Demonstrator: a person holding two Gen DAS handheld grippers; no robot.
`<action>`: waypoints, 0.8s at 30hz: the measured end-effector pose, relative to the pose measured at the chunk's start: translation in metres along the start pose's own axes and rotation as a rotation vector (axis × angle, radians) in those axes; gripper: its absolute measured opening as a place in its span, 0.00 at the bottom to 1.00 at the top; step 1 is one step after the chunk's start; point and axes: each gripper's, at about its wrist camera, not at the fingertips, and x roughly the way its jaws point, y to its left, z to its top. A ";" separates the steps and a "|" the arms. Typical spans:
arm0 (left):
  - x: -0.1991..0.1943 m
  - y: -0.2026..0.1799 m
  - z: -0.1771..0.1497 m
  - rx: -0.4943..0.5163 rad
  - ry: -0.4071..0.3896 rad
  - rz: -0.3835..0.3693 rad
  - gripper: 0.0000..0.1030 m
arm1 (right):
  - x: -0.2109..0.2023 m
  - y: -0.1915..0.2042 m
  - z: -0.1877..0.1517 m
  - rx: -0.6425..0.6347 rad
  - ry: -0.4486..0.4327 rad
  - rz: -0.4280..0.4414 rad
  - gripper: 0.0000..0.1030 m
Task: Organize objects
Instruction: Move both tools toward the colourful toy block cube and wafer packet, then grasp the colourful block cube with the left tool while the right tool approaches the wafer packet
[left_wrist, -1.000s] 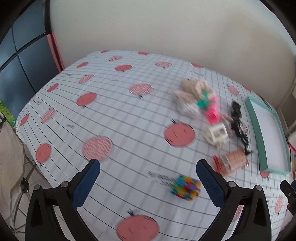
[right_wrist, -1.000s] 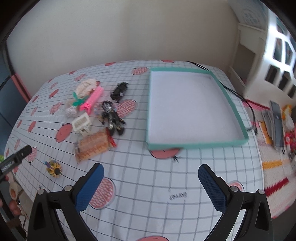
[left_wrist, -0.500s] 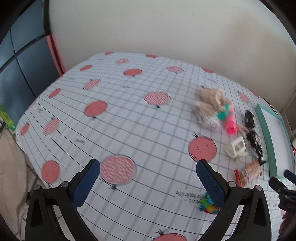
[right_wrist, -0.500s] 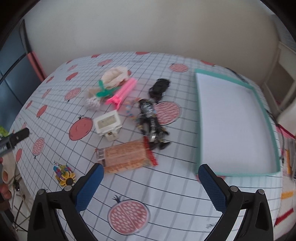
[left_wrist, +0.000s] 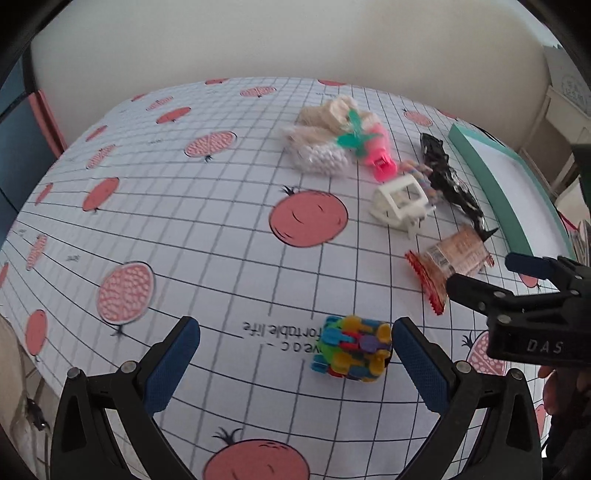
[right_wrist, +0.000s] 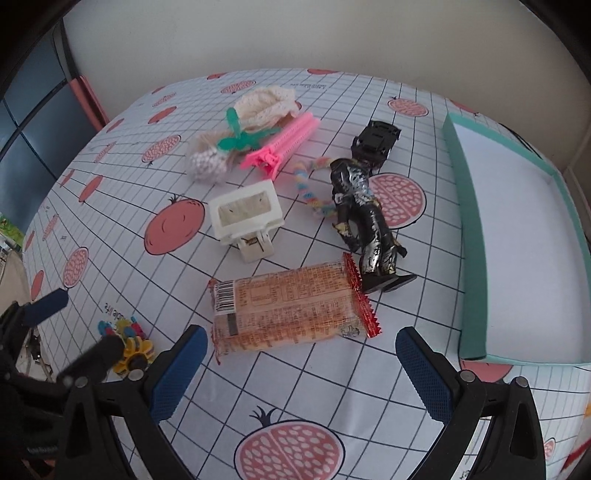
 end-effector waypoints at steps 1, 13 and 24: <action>0.002 -0.002 -0.001 0.006 0.002 0.006 1.00 | 0.003 0.000 0.001 -0.001 0.004 -0.001 1.00; 0.009 -0.016 -0.008 0.078 -0.021 -0.005 0.99 | 0.015 0.005 0.005 -0.018 0.017 -0.009 1.00; 0.018 -0.022 -0.002 0.136 -0.044 -0.025 0.77 | 0.014 0.002 0.007 -0.003 0.010 -0.008 0.97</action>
